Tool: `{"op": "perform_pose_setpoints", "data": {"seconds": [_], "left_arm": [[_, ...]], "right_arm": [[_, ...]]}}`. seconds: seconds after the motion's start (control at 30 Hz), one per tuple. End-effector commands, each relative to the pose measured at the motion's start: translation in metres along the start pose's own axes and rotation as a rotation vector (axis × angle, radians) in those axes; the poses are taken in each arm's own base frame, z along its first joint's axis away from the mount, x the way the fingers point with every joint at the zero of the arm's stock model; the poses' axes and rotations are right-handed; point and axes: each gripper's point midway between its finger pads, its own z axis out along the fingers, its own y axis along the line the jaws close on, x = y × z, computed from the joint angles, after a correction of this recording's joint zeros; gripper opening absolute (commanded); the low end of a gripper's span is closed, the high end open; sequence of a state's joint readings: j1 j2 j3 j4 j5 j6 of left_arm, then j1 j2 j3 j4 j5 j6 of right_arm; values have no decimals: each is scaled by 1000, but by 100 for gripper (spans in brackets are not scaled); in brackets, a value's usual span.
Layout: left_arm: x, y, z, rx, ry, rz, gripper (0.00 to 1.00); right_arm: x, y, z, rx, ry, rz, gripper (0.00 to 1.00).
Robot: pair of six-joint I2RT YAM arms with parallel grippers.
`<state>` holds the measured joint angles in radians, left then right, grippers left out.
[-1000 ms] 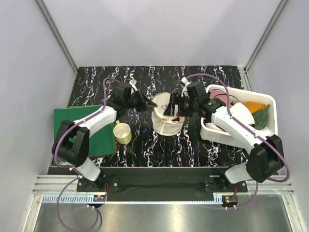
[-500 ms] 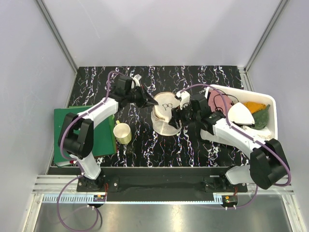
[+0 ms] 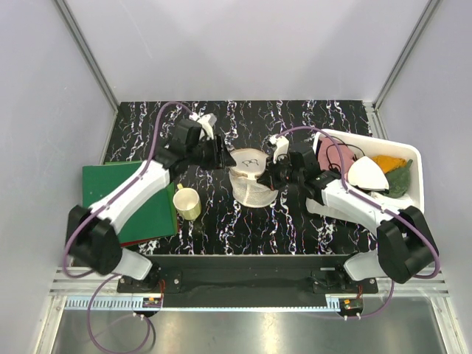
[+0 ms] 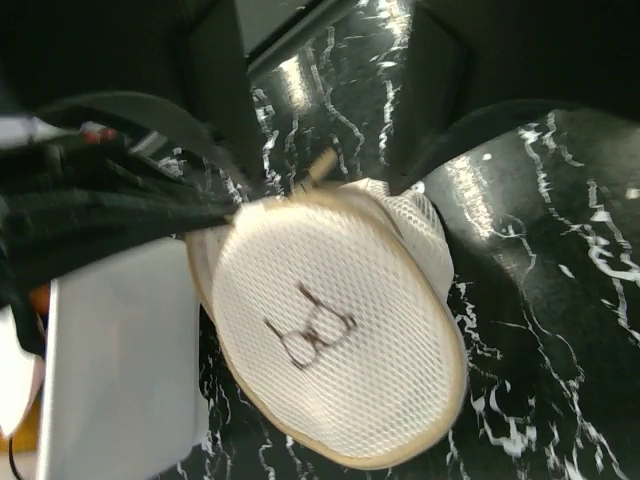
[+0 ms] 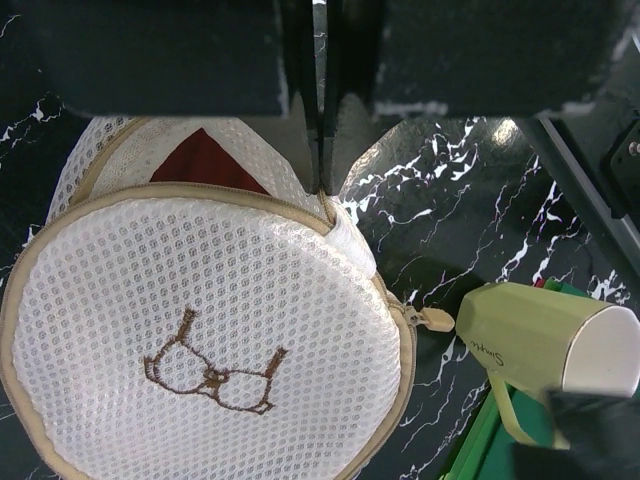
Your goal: Place the bra in the laundry bag and zip it closed
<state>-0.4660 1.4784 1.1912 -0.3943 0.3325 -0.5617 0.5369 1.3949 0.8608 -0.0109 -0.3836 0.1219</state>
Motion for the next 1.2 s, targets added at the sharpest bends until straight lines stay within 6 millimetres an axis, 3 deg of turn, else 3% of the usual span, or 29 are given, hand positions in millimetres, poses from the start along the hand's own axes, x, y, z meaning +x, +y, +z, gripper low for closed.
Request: {"op": "perform_pose_setpoints", "data": {"seconds": [0.0,0.2,0.5,0.77,1.0,1.03,1.1,1.17], "left_arm": [[14,-5,-20,-116,-94,227,51],[16,-6,-7,-140,-73,329,51],[31,4,8,-162,42,376,58],[20,-7,20,-138,33,386,52],[20,-14,34,-106,66,392,39],[19,-13,35,-110,64,394,31],[20,-10,37,-120,70,398,25],[20,-2,38,-159,74,403,8]], "right_arm": [[-16,10,-6,-27,-62,0,0],[-16,13,-8,-43,-62,-8,0],[-19,12,-11,-44,-71,-12,0],[-17,14,-9,-61,-63,-3,0],[-20,16,-10,-64,-70,-12,0],[-21,15,-10,-62,-74,-13,0],[-22,15,-11,-58,-77,-18,0],[-22,14,-11,-53,-79,-19,0]]}}
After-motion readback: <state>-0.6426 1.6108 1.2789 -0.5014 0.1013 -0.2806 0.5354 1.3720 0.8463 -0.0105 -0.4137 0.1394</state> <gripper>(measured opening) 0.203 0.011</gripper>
